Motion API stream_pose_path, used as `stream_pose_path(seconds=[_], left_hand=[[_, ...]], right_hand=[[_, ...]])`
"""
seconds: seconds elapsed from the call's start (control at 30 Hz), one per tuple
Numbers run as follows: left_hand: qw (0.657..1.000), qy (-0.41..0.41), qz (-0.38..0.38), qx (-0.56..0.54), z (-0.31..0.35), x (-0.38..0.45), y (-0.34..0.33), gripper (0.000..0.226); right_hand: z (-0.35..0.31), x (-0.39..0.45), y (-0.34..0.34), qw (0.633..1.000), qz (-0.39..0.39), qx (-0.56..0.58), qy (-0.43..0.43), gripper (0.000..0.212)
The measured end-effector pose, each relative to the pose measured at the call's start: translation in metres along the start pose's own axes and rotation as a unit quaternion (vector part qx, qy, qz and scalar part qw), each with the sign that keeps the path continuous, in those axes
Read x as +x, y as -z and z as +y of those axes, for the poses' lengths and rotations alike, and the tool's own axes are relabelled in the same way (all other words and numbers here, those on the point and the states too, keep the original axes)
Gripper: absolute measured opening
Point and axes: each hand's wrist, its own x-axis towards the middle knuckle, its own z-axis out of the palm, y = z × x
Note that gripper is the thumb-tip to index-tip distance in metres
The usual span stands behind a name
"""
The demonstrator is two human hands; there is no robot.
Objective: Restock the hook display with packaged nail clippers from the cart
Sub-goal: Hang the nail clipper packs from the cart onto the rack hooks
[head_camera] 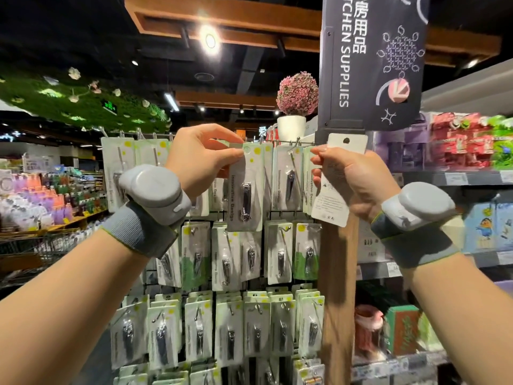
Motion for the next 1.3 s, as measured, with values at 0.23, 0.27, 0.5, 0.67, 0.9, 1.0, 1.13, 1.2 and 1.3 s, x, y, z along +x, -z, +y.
stream_pose_path(seconds=[0.23,0.27,0.5,0.67,0.9,1.0,1.13,1.2,1.3], left_hand=[[1.000,0.022,-0.017,-0.015,-0.007,-0.030,0.006,0.014],[0.999,0.024,-0.018,-0.013,-0.008,-0.034,0.010,0.015],[0.999,0.044,-0.019,0.006,-0.021,-0.058,0.049,0.017],[0.998,0.057,-0.011,0.038,-0.040,-0.070,0.079,0.015],[0.996,0.077,-0.038,0.012,-0.054,-0.079,0.111,0.012],[0.997,0.074,-0.030,0.024,-0.062,-0.082,0.122,0.013],[0.995,0.095,-0.020,0.037,-0.078,-0.083,0.133,0.007],[0.993,0.112,-0.014,0.034,-0.089,-0.081,0.141,0.007],[0.992,0.125,-0.001,0.034,-0.100,-0.080,0.150,0.011]], right_hand=[[0.030,-0.024,-0.019,0.988,-0.064,-0.141,0.018,0.012],[0.034,-0.027,-0.023,0.987,-0.076,-0.143,0.012,0.011],[0.064,-0.054,-0.069,0.985,-0.100,-0.138,-0.006,0.015],[0.085,-0.068,-0.100,0.987,-0.095,-0.125,-0.019,0.008],[0.111,-0.072,-0.132,0.988,-0.077,-0.134,-0.032,0.009],[0.122,-0.070,-0.145,0.983,-0.083,-0.157,-0.032,0.016],[0.133,-0.069,-0.158,0.979,-0.096,-0.174,-0.047,0.015],[0.143,-0.064,-0.165,0.975,-0.102,-0.190,-0.050,0.019],[0.158,-0.054,-0.175,0.966,-0.101,-0.236,-0.037,0.022]])
